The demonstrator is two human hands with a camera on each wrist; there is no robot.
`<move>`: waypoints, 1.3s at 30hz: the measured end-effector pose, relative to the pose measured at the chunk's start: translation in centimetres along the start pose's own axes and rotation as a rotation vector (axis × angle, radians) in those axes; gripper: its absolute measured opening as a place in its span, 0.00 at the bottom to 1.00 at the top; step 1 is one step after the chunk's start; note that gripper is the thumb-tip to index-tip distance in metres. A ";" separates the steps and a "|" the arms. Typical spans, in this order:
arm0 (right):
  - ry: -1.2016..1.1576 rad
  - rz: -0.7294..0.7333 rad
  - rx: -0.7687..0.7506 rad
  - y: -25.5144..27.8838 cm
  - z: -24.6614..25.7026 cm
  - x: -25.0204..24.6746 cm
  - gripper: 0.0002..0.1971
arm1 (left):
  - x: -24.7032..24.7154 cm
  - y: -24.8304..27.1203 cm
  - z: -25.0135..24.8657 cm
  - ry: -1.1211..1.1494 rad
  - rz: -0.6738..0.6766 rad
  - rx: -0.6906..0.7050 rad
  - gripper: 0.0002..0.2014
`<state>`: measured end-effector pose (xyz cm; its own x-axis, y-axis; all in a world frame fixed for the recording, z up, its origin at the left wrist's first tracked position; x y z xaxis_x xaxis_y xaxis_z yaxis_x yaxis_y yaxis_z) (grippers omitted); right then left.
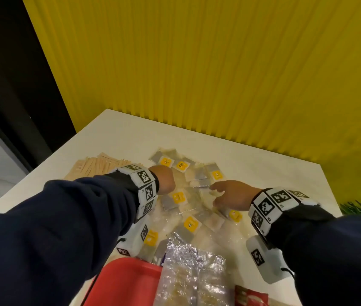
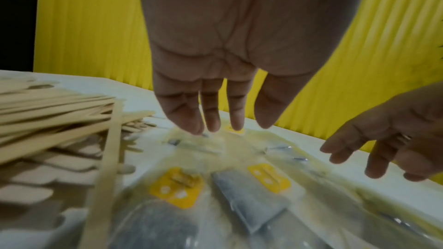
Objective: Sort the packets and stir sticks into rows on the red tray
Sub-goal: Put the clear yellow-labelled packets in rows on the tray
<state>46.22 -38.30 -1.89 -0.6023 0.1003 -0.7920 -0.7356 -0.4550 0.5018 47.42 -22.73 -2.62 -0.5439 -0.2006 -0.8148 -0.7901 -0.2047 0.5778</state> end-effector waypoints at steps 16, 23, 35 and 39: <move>0.093 0.150 0.014 -2.4 -0.8 3.6 0.43 | 1.3 -1.3 -1.4 -0.166 0.019 0.094 0.25; 0.154 0.163 -0.038 -2.0 0.1 4.8 0.43 | 2.6 -0.4 -0.6 -0.227 0.046 0.084 0.31; 0.106 0.154 -0.086 -1.0 0.5 5.1 0.38 | 2.8 1.0 -1.7 -0.279 0.023 0.106 0.26; 0.080 0.158 -0.103 -0.7 0.7 4.9 0.36 | 2.8 1.0 -1.9 -0.265 0.032 0.102 0.23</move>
<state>43.59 -36.83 -5.89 -0.6785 -0.0481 -0.7330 -0.5955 -0.5484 0.5871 45.66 -25.29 -4.23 -0.6136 0.0544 -0.7877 -0.7882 -0.1023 0.6069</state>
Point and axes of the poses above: each hand's wrist, its own y-axis away from the middle knuckle, its own x-axis out of the palm, z = x × y, the point moved 10 cm from there along -y, towards the middle knuckle, and after that the axes turned 13 degrees about -x, right-handed, at the moved point
